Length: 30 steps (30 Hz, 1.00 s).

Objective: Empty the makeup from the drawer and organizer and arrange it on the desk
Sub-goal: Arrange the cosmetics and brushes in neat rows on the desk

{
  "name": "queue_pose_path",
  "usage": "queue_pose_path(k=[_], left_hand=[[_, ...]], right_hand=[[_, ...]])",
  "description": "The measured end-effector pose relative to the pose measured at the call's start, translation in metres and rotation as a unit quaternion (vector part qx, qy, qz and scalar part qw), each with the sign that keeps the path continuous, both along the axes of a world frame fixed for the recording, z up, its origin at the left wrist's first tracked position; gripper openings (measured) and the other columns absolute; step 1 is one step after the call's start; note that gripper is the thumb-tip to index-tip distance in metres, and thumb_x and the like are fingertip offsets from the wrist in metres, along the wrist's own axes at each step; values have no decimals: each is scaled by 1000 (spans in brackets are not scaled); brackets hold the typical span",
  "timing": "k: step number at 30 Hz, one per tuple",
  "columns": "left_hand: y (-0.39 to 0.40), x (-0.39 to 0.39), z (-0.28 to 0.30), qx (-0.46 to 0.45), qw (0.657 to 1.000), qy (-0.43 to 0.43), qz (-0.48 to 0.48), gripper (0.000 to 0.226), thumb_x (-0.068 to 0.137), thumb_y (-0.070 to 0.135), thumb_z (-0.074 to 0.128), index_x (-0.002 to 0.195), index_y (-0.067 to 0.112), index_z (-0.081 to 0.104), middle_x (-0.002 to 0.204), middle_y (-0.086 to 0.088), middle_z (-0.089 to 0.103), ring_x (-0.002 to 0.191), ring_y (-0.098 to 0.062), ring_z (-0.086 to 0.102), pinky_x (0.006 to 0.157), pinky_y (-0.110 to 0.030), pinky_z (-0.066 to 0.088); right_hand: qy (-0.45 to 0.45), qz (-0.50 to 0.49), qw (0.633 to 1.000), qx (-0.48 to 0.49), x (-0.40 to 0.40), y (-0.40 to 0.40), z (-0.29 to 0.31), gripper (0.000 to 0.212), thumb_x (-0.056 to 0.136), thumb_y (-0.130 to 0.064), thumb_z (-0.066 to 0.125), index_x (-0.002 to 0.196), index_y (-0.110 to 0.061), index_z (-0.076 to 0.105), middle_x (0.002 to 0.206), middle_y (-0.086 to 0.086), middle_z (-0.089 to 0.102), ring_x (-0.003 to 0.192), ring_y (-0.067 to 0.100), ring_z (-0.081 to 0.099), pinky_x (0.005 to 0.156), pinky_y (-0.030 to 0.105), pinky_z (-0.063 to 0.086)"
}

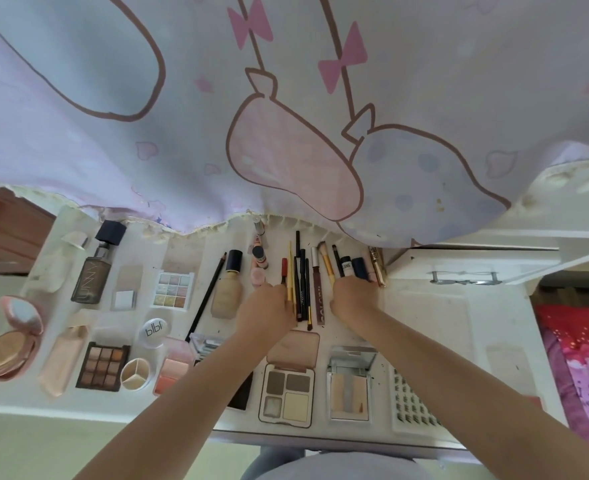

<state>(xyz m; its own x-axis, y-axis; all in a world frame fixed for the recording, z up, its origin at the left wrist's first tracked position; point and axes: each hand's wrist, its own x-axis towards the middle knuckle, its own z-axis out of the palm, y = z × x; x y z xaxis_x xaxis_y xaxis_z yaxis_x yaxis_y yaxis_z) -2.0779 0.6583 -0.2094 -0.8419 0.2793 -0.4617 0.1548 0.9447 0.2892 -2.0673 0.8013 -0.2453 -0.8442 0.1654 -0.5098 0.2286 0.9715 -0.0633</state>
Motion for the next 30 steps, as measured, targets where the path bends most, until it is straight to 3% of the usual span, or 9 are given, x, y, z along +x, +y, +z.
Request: queue_pose_path(k=[2, 5, 9, 16, 19, 22, 25, 27, 30], left_hand=[[-6, 5, 2, 5, 1000, 2, 2, 28, 97, 26, 37, 115, 13, 53, 106, -3, 60, 88, -15, 58, 75, -26, 50], [-16, 11, 4, 7, 1000, 15, 5, 30, 97, 27, 37, 118, 14, 53, 112, -3, 58, 97, -16, 58, 82, -25, 47], [-32, 17, 5, 18, 1000, 12, 16, 31, 97, 28, 38, 120, 14, 53, 117, -3, 58, 102, -15, 57, 87, -24, 44], [-63, 23, 3, 29, 998, 8, 50, 29, 96, 27, 40, 118, 15, 55, 114, -2, 62, 99, -17, 60, 89, -27, 47], [-65, 23, 2, 43, 998, 2, 51, 29, 96, 27, 40, 117, 15, 56, 113, -2, 62, 98, -17, 60, 88, -27, 48], [-66, 23, 0, 56, 997, -7, 47, 28, 96, 26, 40, 116, 15, 56, 113, -1, 62, 99, -15, 59, 87, -24, 45], [-67, 21, 0, 75, 995, -15, 59, 28, 96, 25, 40, 116, 15, 56, 115, 1, 62, 100, -14, 59, 88, -22, 44], [-68, 18, 2, 85, 994, -8, 70, 27, 96, 25, 41, 116, 15, 56, 115, 1, 62, 100, -14, 59, 88, -21, 43], [-71, 14, 6, 79, 993, 15, 81, 27, 95, 23, 41, 113, 14, 58, 113, -2, 61, 98, -14, 58, 83, -17, 39]], right_hand=[[-5, -32, 999, -12, -1, -4, 0, 17, 89, -8, 46, 99, -6, 59, 69, -1, 47, 73, 18, 51, 57, 22, 38], [12, -116, 991, -63, 2, -3, -1, 12, 88, -18, 52, 87, -8, 58, 63, -2, 41, 74, 18, 55, 64, 25, 45], [60, -158, 980, -109, 7, 8, 9, 29, 85, -27, 56, 62, -15, 43, 60, -4, 43, 59, 13, 48, 50, 20, 39], [158, -57, 973, -157, 22, 26, 50, 14, 82, -13, 58, 81, -1, 64, 68, 7, 57, 59, 19, 50, 52, 21, 39], [209, -61, 944, -247, 18, 27, 72, 6, 82, -5, 59, 83, -1, 64, 67, 4, 60, 58, 20, 55, 52, 14, 44], [181, -114, 907, -363, 3, 21, 88, 8, 84, -7, 60, 81, -14, 61, 62, -2, 57, 49, 8, 52, 44, 8, 44], [164, -169, 862, -449, -18, 12, 86, 14, 87, -11, 57, 74, -13, 60, 57, 4, 56, 43, 9, 49, 43, 14, 44], [190, -170, 864, -434, -36, 4, 76, 25, 92, -18, 49, 68, -14, 54, 54, 3, 50, 40, 4, 46, 45, 16, 40], [191, -139, 899, -370, -60, -12, 55, 35, 98, -23, 34, 68, -10, 47, 56, 2, 42, 51, 14, 43, 54, 24, 37]])
